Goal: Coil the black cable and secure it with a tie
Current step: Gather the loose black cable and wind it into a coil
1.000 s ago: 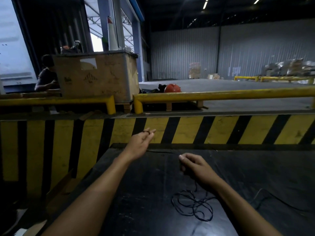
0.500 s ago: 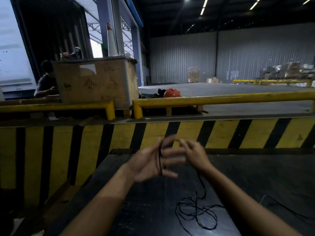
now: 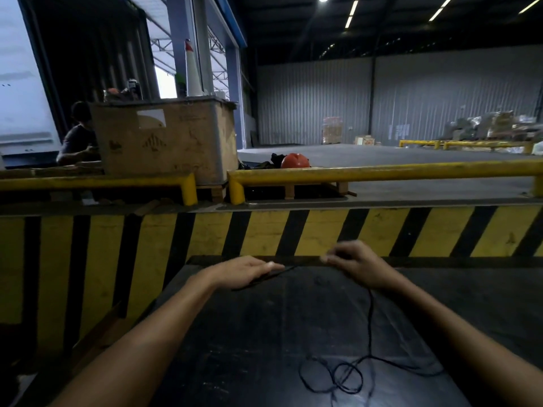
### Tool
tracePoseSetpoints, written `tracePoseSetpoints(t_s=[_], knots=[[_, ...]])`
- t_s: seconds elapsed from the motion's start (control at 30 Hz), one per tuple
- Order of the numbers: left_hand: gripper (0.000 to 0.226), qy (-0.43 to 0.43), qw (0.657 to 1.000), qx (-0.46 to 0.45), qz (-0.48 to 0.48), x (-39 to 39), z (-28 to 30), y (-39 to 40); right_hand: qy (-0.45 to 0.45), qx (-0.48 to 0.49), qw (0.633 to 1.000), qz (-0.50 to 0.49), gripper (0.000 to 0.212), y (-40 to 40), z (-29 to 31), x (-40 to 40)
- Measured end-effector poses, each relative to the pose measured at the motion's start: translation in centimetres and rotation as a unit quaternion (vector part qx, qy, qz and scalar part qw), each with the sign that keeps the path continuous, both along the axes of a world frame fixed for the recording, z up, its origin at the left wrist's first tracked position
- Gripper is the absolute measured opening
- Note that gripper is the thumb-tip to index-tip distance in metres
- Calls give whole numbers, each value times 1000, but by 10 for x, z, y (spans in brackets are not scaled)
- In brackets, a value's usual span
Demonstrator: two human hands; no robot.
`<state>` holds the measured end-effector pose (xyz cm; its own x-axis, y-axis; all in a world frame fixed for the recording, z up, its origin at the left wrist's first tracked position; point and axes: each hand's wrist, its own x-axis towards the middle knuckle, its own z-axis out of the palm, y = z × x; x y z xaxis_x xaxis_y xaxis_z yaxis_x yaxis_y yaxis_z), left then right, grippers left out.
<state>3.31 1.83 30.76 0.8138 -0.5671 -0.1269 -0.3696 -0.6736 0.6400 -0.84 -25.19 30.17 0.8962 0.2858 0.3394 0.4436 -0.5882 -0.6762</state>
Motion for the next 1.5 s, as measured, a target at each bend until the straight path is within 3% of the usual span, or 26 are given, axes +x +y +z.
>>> tracePoseSetpoints(t_s=[0.1, 0.2, 0.27, 0.3, 0.4, 0.5, 0.6, 0.67, 0.73, 0.83, 0.9, 0.93, 1.0, 1.07, 1.1, 1.2, 1.3, 1.4, 1.5], knots=[[37, 177, 976, -107, -73, -21, 4, -15, -115, 47, 988, -91, 22, 3, 13, 16], [45, 325, 872, -328, -161, -30, 19, -32, -117, 144, 975, -123, 21, 24, 1, 15], [50, 324, 812, -443, -198, -31, 34, -44, -44, 183, 977, -97, 25, 47, -26, 5], [49, 301, 798, -486, -189, -30, 41, -51, -5, 163, 984, -73, 26, 59, -42, -2], [41, 171, 808, -557, -88, -23, 55, -61, 94, 33, 995, 31, 26, 88, -84, -27], [39, -10, 891, -453, 10, -13, 56, -56, 158, -17, 983, 96, 21, 87, -88, -45], [43, -170, 964, -203, 39, -1, 44, -35, 125, -24, 988, 87, 21, 63, -54, -51], [42, -154, 985, -68, 40, 2, 33, -19, 78, -3, 995, 57, 18, 39, -20, -46], [41, -82, 996, 11, 23, -4, 26, -11, 26, 17, 999, 17, 16, 19, 9, -36], [34, 26, 999, 14, -44, -25, 24, -16, -83, -34, 994, -67, 14, 13, 27, -21], [31, 136, 985, -59, -91, -38, 24, -20, -130, -5, 984, -122, 18, 17, 21, -14], [33, 206, 963, -130, -119, -40, 23, -22, -129, 35, 982, -133, 20, 19, 15, -13], [43, 324, 879, -298, -183, -44, 30, -29, -69, 145, 979, -122, 24, 30, -9, -16], [47, 347, 802, -430, -227, -48, 43, -44, 9, 196, 976, -99, 25, 58, -43, -27], [46, 323, 792, -469, -221, -51, 49, -55, 24, 182, 979, -83, 24, 75, -60, -35], [40, 173, 850, -483, -117, -50, 57, -76, 81, 111, 991, 6, 27, 110, -83, -60], [41, -1, 910, -415, -13, -38, 60, -65, 131, 10, 989, 69, 24, 96, -69, -66], [40, -158, 964, -210, 45, -23, 57, -37, 111, -31, 992, 44, 25, 62, -41, -65], [32, -139, 988, -23, 62, -18, 46, -22, 54, -7, 998, 6, 18, 23, 5, -55]])
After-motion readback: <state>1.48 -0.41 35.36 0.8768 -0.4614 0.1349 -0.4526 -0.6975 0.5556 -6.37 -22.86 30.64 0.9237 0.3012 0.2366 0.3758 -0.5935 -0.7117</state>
